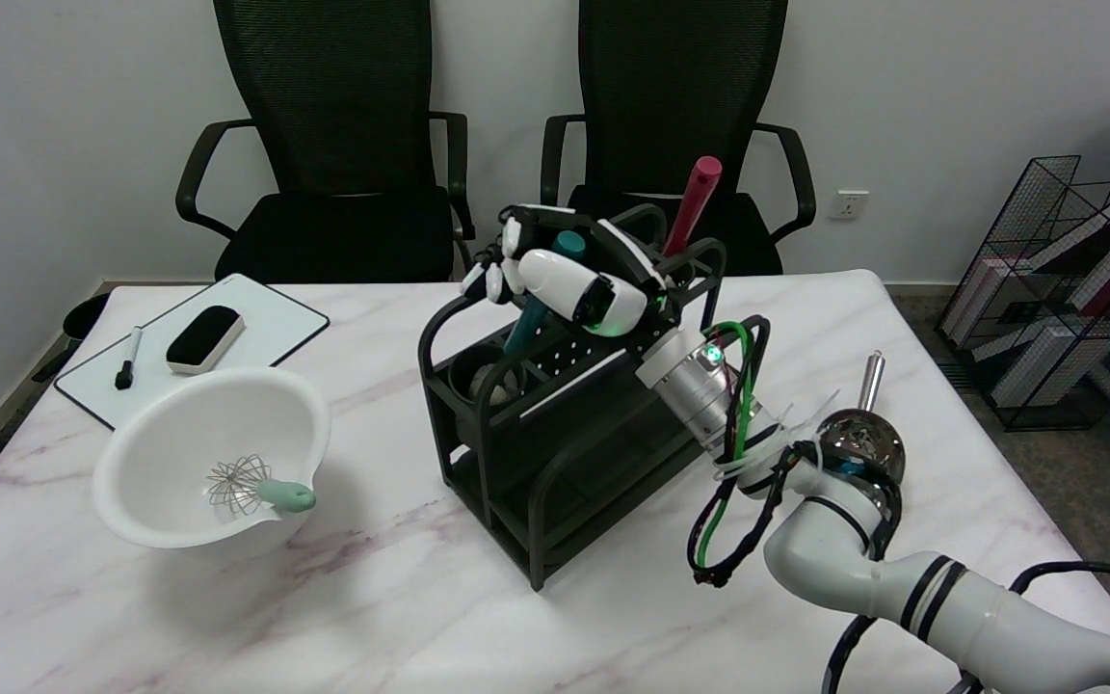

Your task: Pick up the blue sponge bottle brush.

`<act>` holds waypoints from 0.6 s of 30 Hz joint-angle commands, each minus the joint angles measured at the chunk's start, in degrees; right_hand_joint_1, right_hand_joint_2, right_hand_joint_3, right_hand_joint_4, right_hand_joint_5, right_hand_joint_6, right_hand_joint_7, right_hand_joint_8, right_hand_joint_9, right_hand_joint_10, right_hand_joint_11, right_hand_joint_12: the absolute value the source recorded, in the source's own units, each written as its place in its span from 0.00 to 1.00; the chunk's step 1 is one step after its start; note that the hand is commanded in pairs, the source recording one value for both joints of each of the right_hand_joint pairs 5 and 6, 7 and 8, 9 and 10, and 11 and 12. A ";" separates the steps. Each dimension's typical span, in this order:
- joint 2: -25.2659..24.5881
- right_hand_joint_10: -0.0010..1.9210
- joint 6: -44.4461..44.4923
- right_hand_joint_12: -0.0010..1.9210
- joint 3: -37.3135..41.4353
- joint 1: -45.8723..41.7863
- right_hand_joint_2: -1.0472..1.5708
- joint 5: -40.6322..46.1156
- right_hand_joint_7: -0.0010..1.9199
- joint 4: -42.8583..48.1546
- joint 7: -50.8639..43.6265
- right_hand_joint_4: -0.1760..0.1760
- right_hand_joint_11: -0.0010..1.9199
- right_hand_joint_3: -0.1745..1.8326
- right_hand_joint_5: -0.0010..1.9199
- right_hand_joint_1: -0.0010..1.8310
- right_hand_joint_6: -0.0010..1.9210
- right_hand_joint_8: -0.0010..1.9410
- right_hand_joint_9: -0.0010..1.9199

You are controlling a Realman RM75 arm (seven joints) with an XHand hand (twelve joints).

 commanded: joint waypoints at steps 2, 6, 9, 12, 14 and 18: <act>-0.32 0.64 -0.94 0.52 0.09 1.70 0.55 -0.08 0.72 -0.02 -0.11 0.50 0.52 0.67 0.64 0.58 0.64 0.71 0.64; -0.32 0.65 -1.10 0.53 0.09 2.42 0.53 -0.48 0.73 -0.10 -0.11 0.50 0.53 0.68 0.67 0.58 0.67 0.72 0.65; -0.32 0.66 -1.18 0.55 0.01 2.74 0.48 -0.48 0.73 -0.18 -0.11 0.50 0.55 0.67 0.68 0.59 0.68 0.72 0.66; -0.32 0.68 -1.50 0.57 0.01 2.82 0.48 -0.56 0.74 -0.26 -0.11 0.50 0.57 0.65 0.70 0.60 0.70 0.73 0.68; -0.32 0.69 -1.74 0.58 0.09 2.82 0.49 -0.56 0.74 -0.26 -0.11 0.50 0.58 0.64 0.71 0.61 0.71 0.73 0.69; -0.32 0.72 -2.14 0.61 0.17 2.82 0.52 -0.32 0.76 -0.26 -0.11 0.50 0.62 0.61 0.72 0.62 0.72 0.75 0.72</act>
